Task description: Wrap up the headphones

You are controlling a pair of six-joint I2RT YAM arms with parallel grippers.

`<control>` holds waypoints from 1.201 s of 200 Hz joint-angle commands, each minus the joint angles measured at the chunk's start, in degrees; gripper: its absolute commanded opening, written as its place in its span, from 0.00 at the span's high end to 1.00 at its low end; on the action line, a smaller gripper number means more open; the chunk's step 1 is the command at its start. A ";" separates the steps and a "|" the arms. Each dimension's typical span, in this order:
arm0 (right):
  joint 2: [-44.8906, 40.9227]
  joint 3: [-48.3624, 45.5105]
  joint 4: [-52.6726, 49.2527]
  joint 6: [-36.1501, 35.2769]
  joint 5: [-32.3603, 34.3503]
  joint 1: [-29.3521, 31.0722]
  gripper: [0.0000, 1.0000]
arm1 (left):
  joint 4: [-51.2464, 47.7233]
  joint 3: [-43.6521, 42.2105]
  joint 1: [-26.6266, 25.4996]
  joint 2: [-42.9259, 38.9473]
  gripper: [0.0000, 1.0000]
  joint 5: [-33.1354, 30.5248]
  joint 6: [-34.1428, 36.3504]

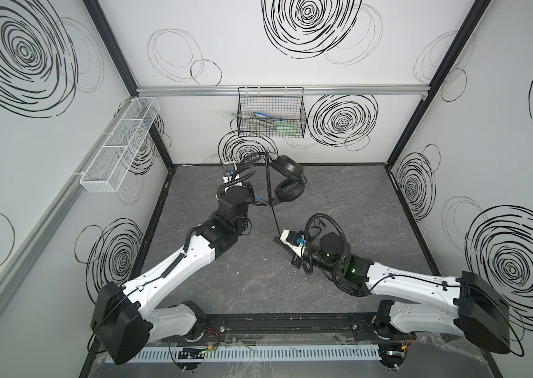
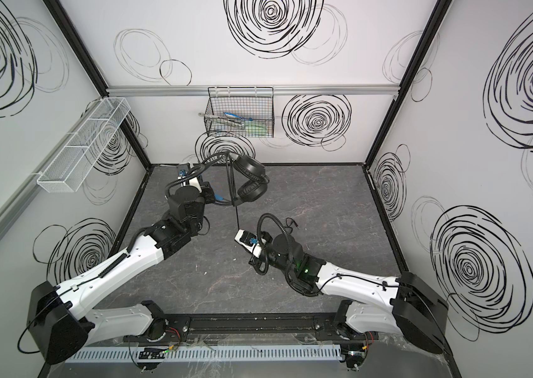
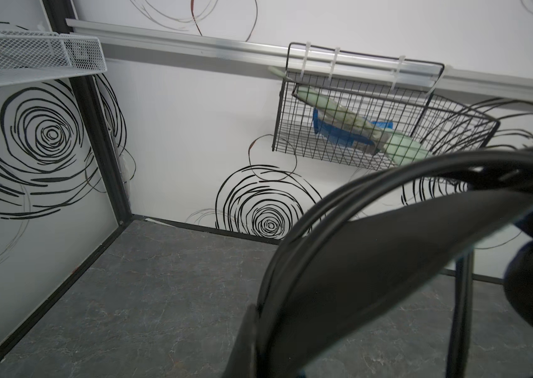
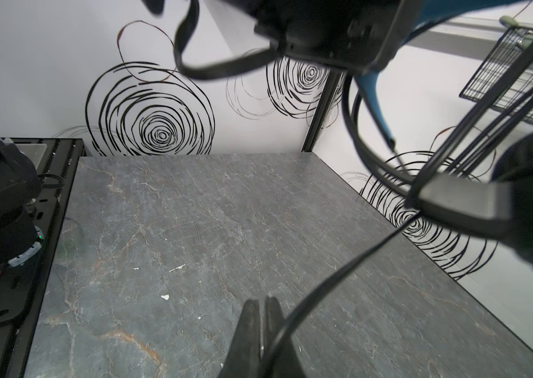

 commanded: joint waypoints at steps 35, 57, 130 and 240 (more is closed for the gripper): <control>-2.36 -0.76 -0.24 -0.65 -1.33 0.79 1.00 | -6.15 0.12 0.82 -0.96 1.00 3.42 5.69; -2.83 -0.93 -0.56 -0.34 1.36 0.73 1.00 | -9.14 -0.56 0.64 -1.22 1.00 2.98 7.53; -3.21 -0.60 -2.21 -0.44 7.85 0.38 1.00 | -20.77 1.90 -4.30 0.82 1.00 -4.99 14.88; -12.01 -6.42 4.03 -2.94 -0.21 0.53 1.00 | -27.51 6.14 -5.29 4.00 1.00 2.02 6.36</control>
